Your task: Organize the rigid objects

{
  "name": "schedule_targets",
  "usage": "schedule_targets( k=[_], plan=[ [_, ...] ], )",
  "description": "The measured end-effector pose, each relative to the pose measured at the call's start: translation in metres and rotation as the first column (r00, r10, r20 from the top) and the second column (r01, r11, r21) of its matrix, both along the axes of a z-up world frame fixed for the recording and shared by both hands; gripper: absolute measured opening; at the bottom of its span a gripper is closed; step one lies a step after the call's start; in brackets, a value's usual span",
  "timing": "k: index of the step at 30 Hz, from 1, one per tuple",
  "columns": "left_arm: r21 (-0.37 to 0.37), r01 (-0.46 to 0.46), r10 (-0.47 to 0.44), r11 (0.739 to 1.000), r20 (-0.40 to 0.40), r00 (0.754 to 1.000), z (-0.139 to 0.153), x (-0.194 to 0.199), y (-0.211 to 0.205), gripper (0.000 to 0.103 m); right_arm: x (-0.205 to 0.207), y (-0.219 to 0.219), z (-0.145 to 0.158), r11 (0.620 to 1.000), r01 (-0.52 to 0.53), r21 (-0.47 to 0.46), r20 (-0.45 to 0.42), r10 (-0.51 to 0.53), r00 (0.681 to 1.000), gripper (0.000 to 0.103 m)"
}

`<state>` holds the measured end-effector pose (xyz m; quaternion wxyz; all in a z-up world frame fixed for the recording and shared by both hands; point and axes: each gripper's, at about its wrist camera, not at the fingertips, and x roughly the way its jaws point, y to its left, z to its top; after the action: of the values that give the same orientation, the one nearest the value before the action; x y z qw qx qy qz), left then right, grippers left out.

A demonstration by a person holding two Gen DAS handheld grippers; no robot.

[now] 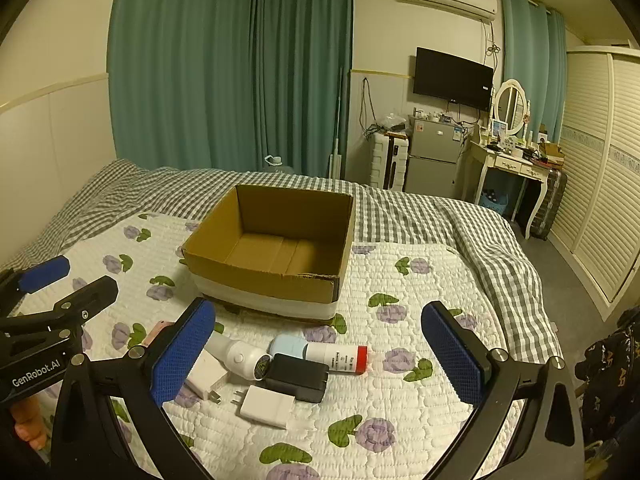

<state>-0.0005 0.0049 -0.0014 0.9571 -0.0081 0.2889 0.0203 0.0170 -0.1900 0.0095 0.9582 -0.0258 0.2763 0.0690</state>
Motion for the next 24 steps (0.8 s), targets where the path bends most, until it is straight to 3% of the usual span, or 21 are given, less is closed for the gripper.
schedule_targets(
  k=[24],
  plan=[
    [0.003,-0.001,0.001,1.000,-0.001,1.000,-0.0008,-0.0004,-0.0004,0.081,0.0005,-0.0016,-0.0019,1.000,0.000,0.001,-0.007,0.000,1.000,0.103]
  ],
)
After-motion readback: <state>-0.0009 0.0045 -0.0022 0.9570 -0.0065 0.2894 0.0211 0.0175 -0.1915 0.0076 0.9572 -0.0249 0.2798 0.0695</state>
